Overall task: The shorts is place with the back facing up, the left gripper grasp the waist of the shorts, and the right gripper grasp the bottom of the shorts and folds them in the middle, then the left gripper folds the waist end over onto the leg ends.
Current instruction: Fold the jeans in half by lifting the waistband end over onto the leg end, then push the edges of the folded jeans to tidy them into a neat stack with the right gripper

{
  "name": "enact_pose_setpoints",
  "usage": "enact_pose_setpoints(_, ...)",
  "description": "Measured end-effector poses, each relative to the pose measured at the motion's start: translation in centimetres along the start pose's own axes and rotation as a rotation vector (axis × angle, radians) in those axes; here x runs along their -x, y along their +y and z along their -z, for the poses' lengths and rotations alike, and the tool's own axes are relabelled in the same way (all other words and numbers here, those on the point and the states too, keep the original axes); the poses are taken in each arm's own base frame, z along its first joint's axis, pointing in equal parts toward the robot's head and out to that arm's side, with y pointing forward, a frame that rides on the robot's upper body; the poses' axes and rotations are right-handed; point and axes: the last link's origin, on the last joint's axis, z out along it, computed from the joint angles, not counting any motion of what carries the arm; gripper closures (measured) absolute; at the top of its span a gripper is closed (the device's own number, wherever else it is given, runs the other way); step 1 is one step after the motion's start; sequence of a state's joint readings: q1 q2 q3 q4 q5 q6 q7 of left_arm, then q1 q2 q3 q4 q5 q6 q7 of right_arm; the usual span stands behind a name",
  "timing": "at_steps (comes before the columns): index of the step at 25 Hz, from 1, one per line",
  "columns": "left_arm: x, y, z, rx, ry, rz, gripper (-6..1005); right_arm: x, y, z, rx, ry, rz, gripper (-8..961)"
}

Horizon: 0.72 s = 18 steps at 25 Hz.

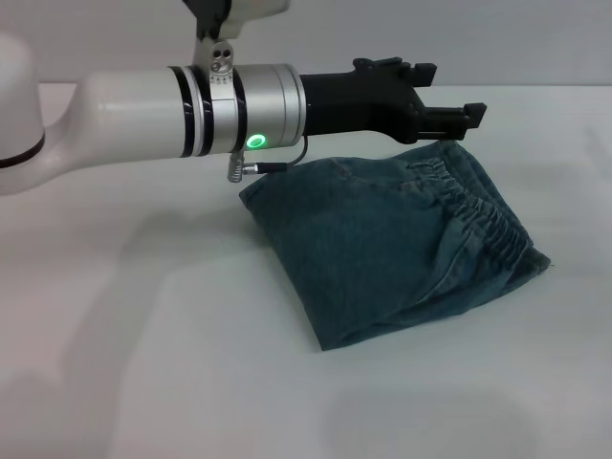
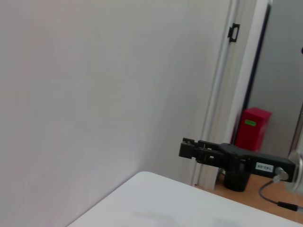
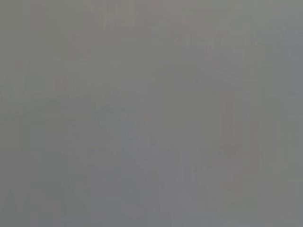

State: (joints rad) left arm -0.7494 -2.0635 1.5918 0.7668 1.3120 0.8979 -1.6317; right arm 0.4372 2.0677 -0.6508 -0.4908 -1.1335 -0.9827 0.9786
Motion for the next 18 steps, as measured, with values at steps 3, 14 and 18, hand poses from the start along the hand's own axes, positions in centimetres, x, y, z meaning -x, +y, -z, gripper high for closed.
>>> enact_pose_setpoints(3, 0.2, -0.6, 0.7, -0.028, 0.018, 0.015, 145, 0.0, 0.5, -0.1, 0.025, 0.002, 0.007, 322)
enact_pose_setpoints(14, -0.3, -5.1, 7.8, -0.292, 0.337, 0.039, 152, 2.0, 6.5, -0.5, 0.500, 0.059, 0.117, 322)
enact_pose_setpoints(18, 0.1, -6.4, 11.4, -0.419, 0.486, 0.033, 152, 3.3, 9.3, -0.1, 0.737, 0.193, 0.133, 322)
